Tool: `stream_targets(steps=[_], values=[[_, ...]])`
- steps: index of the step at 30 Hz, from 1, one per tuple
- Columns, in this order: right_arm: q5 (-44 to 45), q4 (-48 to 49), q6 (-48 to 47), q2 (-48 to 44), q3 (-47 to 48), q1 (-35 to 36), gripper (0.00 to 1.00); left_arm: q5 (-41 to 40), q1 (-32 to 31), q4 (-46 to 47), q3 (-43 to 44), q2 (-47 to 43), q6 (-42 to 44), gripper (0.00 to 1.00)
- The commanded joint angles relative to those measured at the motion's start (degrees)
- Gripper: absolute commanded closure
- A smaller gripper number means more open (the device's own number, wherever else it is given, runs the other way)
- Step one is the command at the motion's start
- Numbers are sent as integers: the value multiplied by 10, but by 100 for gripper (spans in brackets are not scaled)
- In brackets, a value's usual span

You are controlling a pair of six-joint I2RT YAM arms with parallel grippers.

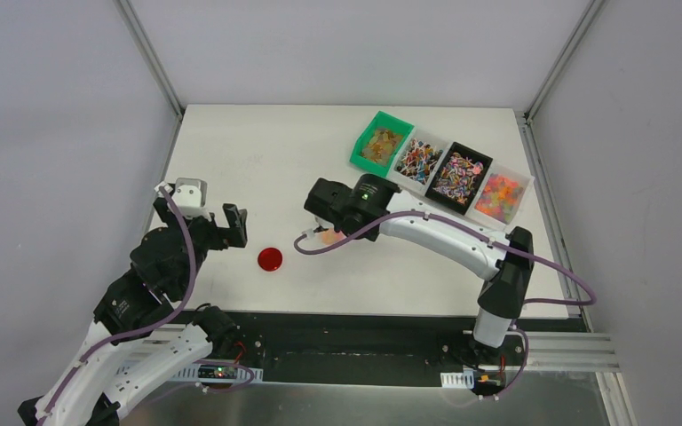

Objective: Pack the candies
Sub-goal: Place the fake candies in the packing bottle.

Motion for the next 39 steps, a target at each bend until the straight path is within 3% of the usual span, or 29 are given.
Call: stream_targets(steps=[1,7,14,20,25,35,39], values=[[15,-10,19,-32,31,2,100,2,1,23,-1,0,-6,2],[-76,54,82,-118,-19,-8,100,23,1,27,-4,-2,-38,4],[-241,179,150,-221,-93,-10,100,179,1,41,41,76,-130,10],[-322,253,182,-275,-144,-10,100,301,1,41,106,172,-181,13],[-360,305,197,-317,-189,-10,100,340,1,48,114,203,-208,13],[-416,389,203,-384,-279,-20,100,405,1,53,100,226,-268,31],[-445,413,193,-415,-322,-29,100,430,1,52,120,233,-295,30]])
